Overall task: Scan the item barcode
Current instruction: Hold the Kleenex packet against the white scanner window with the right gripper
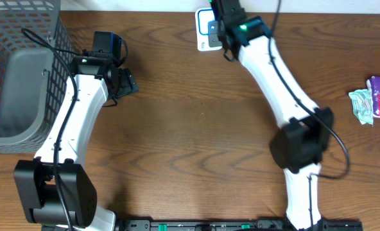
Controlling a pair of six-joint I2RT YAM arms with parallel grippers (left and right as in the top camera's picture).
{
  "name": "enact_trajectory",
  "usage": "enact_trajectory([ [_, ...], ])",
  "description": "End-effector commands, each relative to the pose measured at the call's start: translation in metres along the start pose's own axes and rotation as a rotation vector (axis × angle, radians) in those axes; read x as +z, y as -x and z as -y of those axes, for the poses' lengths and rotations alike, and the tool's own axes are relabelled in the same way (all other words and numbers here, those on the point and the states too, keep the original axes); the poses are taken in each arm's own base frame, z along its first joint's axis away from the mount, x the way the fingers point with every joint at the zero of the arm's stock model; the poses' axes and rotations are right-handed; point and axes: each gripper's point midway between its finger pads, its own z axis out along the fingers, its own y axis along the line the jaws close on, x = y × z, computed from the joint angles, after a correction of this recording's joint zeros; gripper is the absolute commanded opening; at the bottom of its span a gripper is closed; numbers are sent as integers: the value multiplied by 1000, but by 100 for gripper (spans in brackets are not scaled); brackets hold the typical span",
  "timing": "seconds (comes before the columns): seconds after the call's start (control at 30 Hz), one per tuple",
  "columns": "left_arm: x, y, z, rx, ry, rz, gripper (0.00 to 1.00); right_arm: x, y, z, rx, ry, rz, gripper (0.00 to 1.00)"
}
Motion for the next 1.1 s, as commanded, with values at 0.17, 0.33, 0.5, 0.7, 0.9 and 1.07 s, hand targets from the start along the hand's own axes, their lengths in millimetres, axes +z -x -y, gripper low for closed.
enact_trajectory([
  [0.17,-1,3,-3,-16,15,9,98,40,32,8,-159,-196,125,1],
  [0.33,-1,3,-3,-16,15,9,98,54,39,7,-242,-283,178,1],
  [0.5,-1,3,-3,-16,15,9,98,65,37,-2,-238,-264,194,1],
  [0.7,-1,3,-3,-16,15,9,98,73,41,-16,-231,-201,226,1],
  [0.9,-1,3,-3,-16,15,9,98,90,32,-28,-238,-182,228,1],
  [1.07,-1,3,-3,-16,15,9,98,90,30,-19,-226,-233,219,1],
])
